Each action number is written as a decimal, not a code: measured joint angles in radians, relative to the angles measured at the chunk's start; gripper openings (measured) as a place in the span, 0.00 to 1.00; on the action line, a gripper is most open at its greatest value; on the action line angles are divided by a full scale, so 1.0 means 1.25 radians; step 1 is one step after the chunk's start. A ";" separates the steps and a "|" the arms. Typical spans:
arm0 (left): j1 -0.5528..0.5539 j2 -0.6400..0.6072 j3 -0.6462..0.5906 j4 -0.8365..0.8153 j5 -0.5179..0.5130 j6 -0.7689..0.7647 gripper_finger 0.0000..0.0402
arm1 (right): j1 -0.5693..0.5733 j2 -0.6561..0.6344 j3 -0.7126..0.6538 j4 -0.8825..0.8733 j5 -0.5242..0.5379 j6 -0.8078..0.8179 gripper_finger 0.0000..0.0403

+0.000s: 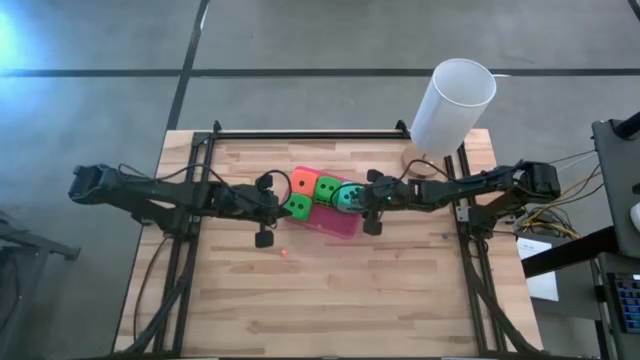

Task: Pick & Place Dice
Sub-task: Put the right small black die into the pink bin, then put the small orange die into the pink bin

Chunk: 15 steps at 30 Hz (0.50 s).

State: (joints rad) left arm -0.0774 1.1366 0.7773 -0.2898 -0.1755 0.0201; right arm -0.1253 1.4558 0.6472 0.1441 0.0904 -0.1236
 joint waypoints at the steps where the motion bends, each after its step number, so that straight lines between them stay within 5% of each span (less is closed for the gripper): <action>1: 0.000 0.000 0.000 0.000 0.000 0.000 0.03 | 0.001 -0.001 0.000 0.000 -0.015 0.000 0.40; 15: 0.000 0.000 0.000 -0.001 0.000 0.000 0.03 | 0.015 -0.023 0.000 -0.031 -0.072 0.010 0.35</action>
State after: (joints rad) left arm -0.0776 1.1366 0.7773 -0.2908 -0.1753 0.0200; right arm -0.1071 1.4276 0.6472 0.1050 -0.0002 -0.1112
